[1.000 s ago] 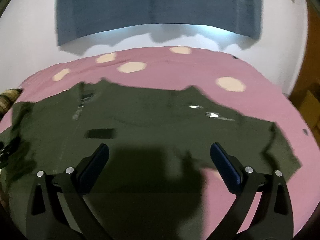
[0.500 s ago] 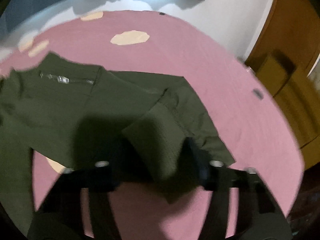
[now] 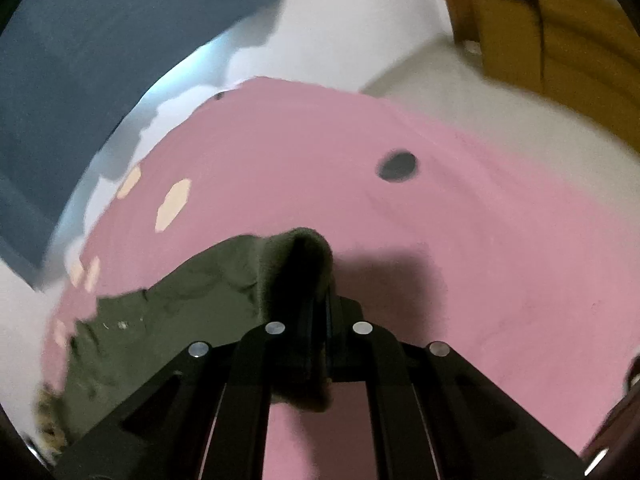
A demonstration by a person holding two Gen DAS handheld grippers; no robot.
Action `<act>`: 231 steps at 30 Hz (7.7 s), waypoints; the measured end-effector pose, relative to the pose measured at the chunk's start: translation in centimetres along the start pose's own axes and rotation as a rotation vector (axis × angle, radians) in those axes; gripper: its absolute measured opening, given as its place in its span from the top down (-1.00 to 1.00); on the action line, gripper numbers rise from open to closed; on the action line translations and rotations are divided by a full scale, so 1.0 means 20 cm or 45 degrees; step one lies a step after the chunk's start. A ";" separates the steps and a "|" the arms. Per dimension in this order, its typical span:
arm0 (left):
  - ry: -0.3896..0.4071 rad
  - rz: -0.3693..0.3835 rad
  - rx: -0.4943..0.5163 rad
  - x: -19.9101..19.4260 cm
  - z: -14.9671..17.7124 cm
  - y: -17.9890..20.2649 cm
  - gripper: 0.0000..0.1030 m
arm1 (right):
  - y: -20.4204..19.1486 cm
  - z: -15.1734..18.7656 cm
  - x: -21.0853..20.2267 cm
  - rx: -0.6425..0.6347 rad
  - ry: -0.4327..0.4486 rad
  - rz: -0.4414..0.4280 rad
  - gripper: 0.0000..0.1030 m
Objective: Fold small clothes
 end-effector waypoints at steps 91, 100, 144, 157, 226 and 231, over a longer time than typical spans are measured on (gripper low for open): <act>0.056 -0.004 -0.296 -0.13 -0.01 -0.70 -0.93 | -2.63 2.32 0.16 -1.295 -0.528 -0.533 -0.03; 0.031 -0.006 -0.287 -0.09 0.02 -0.68 -0.93 | -2.51 2.17 -0.11 -1.103 -0.740 -0.922 -0.19; -0.071 0.185 -0.650 -0.07 0.24 -1.16 -0.93 | -1.40 1.10 0.20 -0.415 -0.368 -0.581 0.09; 0.143 0.259 -1.135 -0.04 0.44 -1.89 -0.91 | -1.47 1.13 0.19 -0.444 -0.350 -0.586 -0.05; 0.186 0.802 0.117 -0.68 -0.32 0.77 -0.60 | -1.64 1.32 0.07 -0.358 -0.449 -0.750 -0.25; 0.264 0.857 0.136 -0.80 -0.39 0.73 -0.65 | -1.68 1.37 0.06 -0.339 -0.508 -0.796 -0.29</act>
Point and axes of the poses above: each gripper's, at about its wrist camera, not at the fingertips, and x roughly the way its jaws point, y to its right, z to its underside, the point moved 8 cm from there along x, roughly the way its jaws point
